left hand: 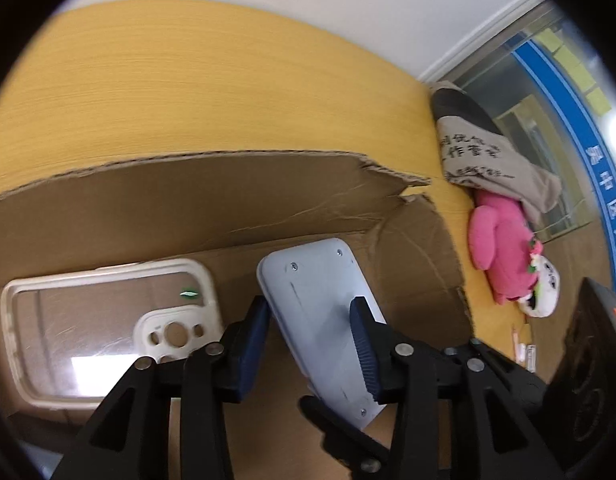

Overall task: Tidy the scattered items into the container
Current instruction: 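Lower the power bank into the box and open the right gripper, then move the right gripper down to the black sunglasses beside the box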

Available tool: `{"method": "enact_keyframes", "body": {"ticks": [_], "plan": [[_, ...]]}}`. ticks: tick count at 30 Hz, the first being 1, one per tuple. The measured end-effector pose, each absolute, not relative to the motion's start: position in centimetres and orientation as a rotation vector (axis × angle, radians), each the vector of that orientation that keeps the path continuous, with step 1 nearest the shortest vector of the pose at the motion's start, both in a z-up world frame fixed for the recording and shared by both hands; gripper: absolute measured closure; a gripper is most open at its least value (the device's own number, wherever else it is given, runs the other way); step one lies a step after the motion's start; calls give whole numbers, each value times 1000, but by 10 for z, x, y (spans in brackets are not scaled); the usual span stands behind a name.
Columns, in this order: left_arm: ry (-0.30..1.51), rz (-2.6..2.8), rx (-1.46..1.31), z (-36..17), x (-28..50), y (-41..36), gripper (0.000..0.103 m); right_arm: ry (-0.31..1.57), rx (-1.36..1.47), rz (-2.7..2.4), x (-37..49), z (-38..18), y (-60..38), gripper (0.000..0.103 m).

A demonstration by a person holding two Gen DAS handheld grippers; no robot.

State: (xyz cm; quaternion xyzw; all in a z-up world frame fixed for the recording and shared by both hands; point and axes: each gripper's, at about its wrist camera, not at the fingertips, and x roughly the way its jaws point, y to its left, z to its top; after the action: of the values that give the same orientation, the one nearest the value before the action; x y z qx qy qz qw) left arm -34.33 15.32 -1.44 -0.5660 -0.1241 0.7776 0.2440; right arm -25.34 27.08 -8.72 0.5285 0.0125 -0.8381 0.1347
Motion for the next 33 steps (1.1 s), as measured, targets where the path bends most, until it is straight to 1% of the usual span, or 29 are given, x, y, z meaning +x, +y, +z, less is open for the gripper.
{"method": "enact_keyframes", "body": {"ticks": [2,3,4,5,7,10,11,13,15,17,18,19,20,21,22,23,24,25,26,28,30,33], "plan": [[-342,2159,-1509,0,-333,147,61,68,1501,-2465,-246,-76,272,27],[-341,2179,-1463,11,-325,143,58,98,1480,-2496,-242,-68,274,17],[-330,2202,-1414,23,-317,140,50,115,1460,-2522,-241,-60,276,11],[-309,2230,-1354,36,-305,135,42,115,1435,-2540,-240,-49,279,10],[-248,2291,-1231,67,-274,121,36,82,1372,-2545,-221,-29,287,10],[-160,2386,-1084,112,-216,98,27,92,1211,-2564,-174,4,301,9],[-128,2432,-1035,125,-194,87,25,90,1158,-2559,-159,13,305,9],[-79,2513,-958,144,-153,66,25,91,1041,-2548,-121,30,310,9],[-46,2581,-909,155,-115,45,21,107,981,-2552,-92,37,313,9],[-29,2633,-874,159,-77,25,22,109,944,-2535,-67,36,315,11],[-41,2641,-846,159,-63,20,24,111,938,-2526,-56,36,311,24],[-59,2636,-810,159,-46,12,43,109,937,-2527,-41,34,312,53],[-67,2628,-809,157,-35,8,87,98,943,-2528,-34,33,315,68],[-72,2624,-844,154,-26,5,103,76,954,-2520,-27,28,318,75],[-78,2628,-883,149,-19,2,99,54,967,-2508,-21,24,319,74],[-79,2640,-904,144,-13,0,99,42,972,-2494,-15,21,320,73],[-80,2652,-918,139,-6,-2,99,35,981,-2469,-9,18,319,47],[-84,2655,-932,134,-1,-3,89,37,1000,-2432,-1,14,316,8],[-89,2660,-957,129,2,-4,59,58,1009,-2414,7,8,314,0],[-113,2677,-1001,117,11,-7,18,118,1014,-2374,23,-3,308,1],[-148,2664,-978,107,25,-11,18,115,1067,-2291,32,-23,306,1],[-184,2602,-1034,85,33,-10,18,104,1163,-2218,35,-61,309,1]]}}
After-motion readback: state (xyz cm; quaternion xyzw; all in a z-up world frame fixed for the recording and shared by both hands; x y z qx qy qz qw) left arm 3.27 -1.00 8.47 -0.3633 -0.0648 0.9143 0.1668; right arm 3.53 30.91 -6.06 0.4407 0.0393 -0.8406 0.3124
